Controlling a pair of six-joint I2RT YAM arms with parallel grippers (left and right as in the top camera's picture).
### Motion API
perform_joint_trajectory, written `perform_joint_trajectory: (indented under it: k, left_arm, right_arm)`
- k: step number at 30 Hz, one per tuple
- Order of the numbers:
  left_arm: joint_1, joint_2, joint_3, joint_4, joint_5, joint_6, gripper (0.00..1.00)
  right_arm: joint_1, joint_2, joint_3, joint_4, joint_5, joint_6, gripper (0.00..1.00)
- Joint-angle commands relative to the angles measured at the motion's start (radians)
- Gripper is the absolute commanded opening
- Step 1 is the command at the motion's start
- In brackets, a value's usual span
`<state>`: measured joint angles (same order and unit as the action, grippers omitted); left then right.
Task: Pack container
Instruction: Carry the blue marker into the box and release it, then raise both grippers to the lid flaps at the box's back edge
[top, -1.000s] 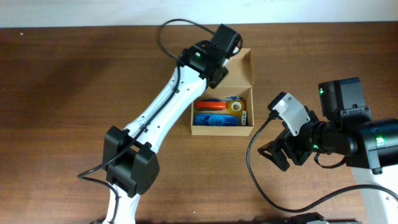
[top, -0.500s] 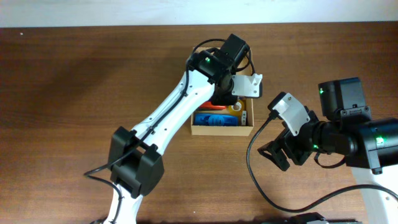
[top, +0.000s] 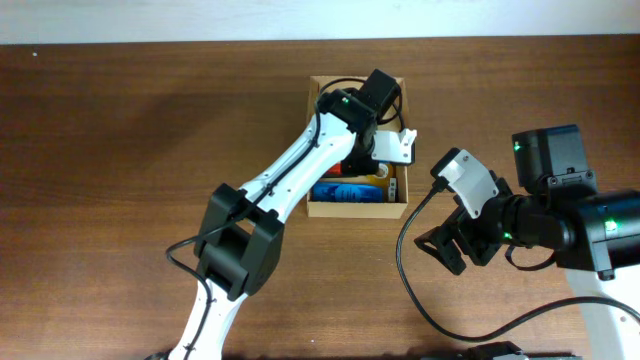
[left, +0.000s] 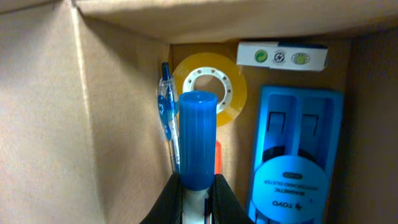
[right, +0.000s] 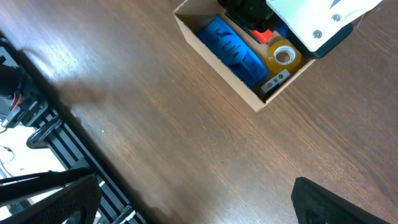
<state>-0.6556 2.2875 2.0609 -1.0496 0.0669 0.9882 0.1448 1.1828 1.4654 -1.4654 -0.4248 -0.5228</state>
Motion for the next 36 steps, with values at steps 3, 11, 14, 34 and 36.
perform_joint_trajectory:
  k: [3,11,14,34,36]
  left_arm:
    - [0.009,0.018,0.002,0.005,-0.006,-0.011,0.02]
    - [0.01,0.004,0.003,0.006,-0.003,-0.029,0.57]
    - [0.006,-0.072,0.003,-0.007,-0.003,-0.061,0.57]
    - [0.35,-0.392,0.002,-0.027,0.364,-0.433,0.02]
    - [0.416,-0.374,0.002,0.017,0.363,-0.521,0.02]
  right_arm:
    - [-0.001,-0.003,-0.003,0.0,-0.009,0.008,0.99]
    - [-0.001,-0.003,-0.003,0.0,-0.009,0.008,0.99]
    - [-0.001,-0.003,-0.003,0.0,-0.009,0.008,0.99]
    - [-0.001,-0.003,-0.003,0.005,-0.01,0.008,0.99]
    - [-0.001,-0.001,-0.003,0.007,-0.009,0.008,0.99]
